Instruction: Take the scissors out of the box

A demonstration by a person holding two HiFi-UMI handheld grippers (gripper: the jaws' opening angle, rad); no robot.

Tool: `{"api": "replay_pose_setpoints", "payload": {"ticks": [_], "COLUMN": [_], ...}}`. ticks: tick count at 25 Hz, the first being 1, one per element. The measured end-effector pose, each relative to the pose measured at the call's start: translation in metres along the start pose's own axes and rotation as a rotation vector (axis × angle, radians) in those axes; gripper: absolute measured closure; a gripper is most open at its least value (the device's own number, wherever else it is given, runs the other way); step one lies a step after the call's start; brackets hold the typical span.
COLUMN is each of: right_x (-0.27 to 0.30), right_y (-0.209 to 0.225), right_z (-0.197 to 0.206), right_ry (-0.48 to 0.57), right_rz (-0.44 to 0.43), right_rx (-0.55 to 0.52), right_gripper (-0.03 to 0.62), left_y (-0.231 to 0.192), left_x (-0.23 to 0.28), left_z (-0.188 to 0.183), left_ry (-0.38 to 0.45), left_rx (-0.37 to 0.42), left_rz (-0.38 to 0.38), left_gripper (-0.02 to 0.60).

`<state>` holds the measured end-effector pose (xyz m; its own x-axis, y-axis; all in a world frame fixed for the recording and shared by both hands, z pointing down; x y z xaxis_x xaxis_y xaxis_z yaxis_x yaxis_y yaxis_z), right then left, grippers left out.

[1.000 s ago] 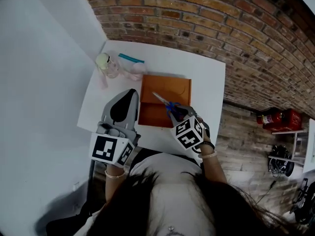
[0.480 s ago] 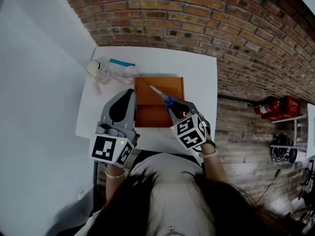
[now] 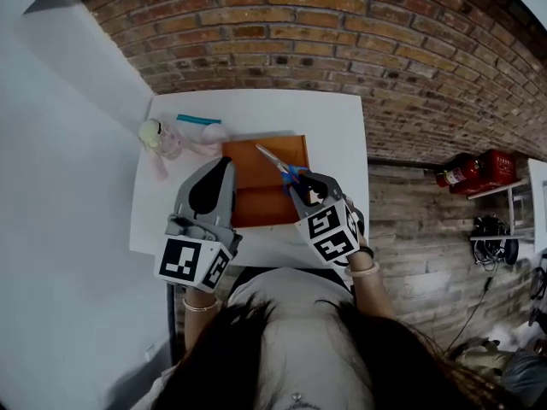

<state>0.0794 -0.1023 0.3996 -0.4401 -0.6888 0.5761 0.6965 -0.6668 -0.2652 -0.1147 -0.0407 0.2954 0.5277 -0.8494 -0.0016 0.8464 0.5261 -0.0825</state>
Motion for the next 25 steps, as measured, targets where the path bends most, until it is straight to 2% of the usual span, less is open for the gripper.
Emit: {"api": "replay_pose_setpoints", "payload": {"ticks": [11, 25], "right_x": [-0.017, -0.035], "right_y": [0.010, 0.015], "right_z": [0.001, 0.003], "right_ry": [0.036, 0.107], "right_rz": [0.061, 0.081], "right_rx": [0.051, 0.131], "right_gripper": [0.497, 0.497], "left_y": [0.004, 0.011], "left_x": [0.016, 0.028], "left_z": [0.002, 0.002], "left_ry": [0.000, 0.007], "left_rx": [-0.003, -0.003], "left_rz": [0.071, 0.130], "left_gripper": [0.581, 0.581]}}
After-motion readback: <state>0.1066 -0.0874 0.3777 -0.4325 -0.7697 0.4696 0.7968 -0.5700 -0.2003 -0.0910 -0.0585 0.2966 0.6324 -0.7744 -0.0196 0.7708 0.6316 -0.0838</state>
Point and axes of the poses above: the fingertips, and each gripper's own axes: x forward along the fingers, y to its right, z out of its underside, the point moved 10 cm from there along -x, backward along the fingers, and after that the axes turned 12 degrees about z, right-handed, at the moved point
